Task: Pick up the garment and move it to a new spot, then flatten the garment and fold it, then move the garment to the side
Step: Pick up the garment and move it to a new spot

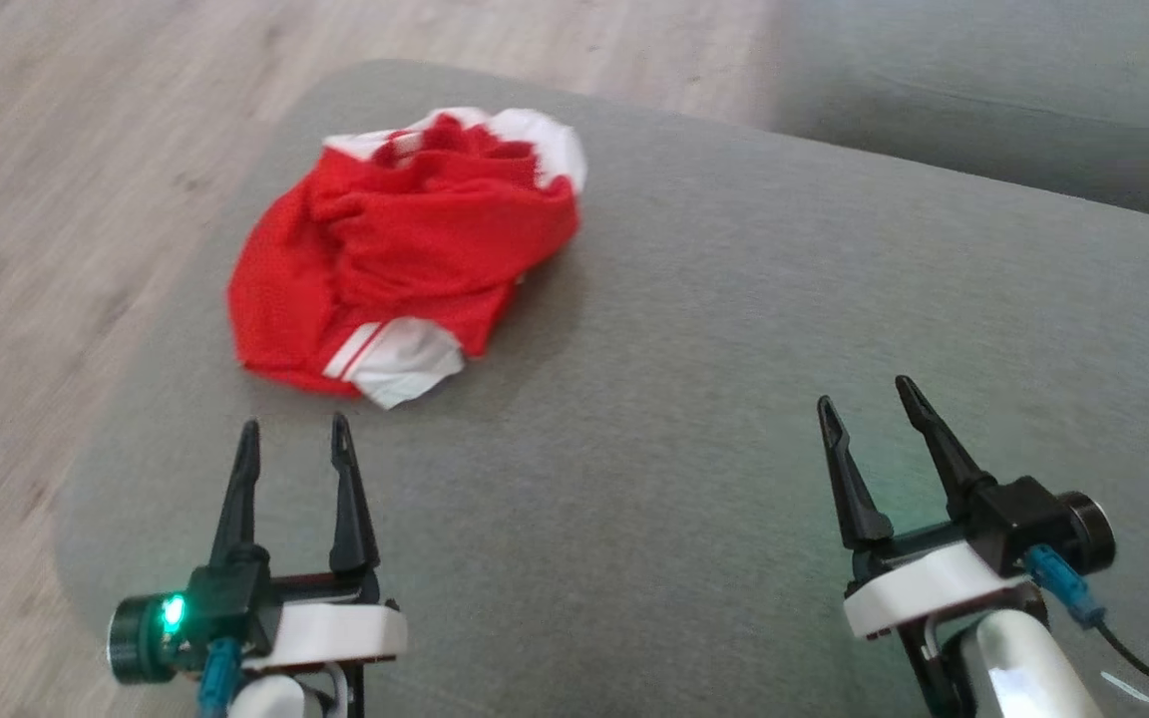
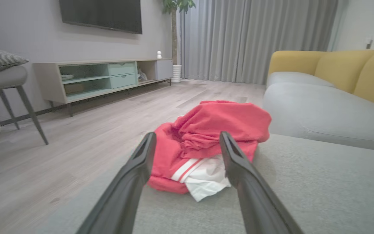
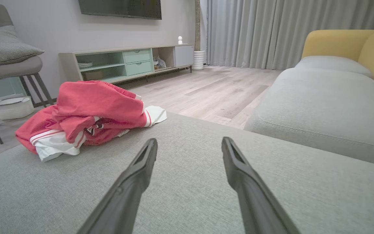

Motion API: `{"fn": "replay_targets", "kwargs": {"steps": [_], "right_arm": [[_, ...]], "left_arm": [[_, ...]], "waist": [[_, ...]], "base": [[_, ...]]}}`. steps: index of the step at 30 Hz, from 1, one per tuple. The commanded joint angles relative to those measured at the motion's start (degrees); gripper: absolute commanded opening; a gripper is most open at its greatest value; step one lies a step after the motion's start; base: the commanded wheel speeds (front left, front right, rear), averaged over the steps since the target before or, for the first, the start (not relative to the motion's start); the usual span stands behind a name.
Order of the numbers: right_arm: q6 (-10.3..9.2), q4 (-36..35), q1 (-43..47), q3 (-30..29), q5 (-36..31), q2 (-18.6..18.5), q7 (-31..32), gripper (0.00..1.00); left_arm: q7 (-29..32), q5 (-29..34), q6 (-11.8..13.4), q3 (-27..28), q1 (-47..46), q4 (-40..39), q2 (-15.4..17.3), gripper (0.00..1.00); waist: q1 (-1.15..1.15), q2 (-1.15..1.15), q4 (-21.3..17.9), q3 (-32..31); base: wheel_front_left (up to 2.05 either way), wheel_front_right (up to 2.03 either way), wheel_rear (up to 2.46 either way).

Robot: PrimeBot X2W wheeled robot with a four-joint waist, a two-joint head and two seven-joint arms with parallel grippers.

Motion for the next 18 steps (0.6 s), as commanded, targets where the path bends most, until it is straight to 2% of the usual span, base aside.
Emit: {"fn": "replay_targets", "kwargs": {"steps": [1, 5, 10, 14, 18], "right_arm": [[-0.04, -2.0, -2.6, 0.9, -0.6, -0.3, -0.6, 1.00], [-0.04, -2.1, -2.9, 0.6, -1.4, -0.7, -0.6, 1.00], [-0.04, -3.0, -4.3, 0.7, -2.1, -3.4, -0.6, 1.00], [-0.04, -4.1, -6.0, 1.4, -2.4, -6.4, -0.6, 1.00], [-0.04, -5.3, -8.0, 2.4, -2.7, -10.1, -0.6, 1.00]], "left_arm": [[-0.5, 0.0, 0.4, 2.0, -2.6, -2.3, 0.3, 1.00], [-0.5, -0.3, 0.9, 2.7, -3.2, -3.9, 0.3, 1.00], [-0.5, 1.2, 0.9, 4.7, -8.5, -7.2, 0.3, 1.00], [-0.5, 3.6, -2.3, 6.7, -16.9, -7.4, 1.3, 1.00], [-0.5, 4.3, -7.2, 6.5, -27.6, -0.8, 3.9, 1.00]], "waist": [[-0.01, 0.00, 3.2, 1.5], [-0.01, 0.00, 5.1, 3.1], [-0.01, 0.00, 5.8, 6.9], [-0.01, 0.00, 4.9, 10.8], [-0.01, 0.00, 3.0, 15.1]], "base": [[0.00, 0.00, 0.00], [0.00, 0.00, 0.00], [0.00, 0.00, 0.00], [0.00, 0.00, 0.00], [0.00, 0.00, 0.00]]}}
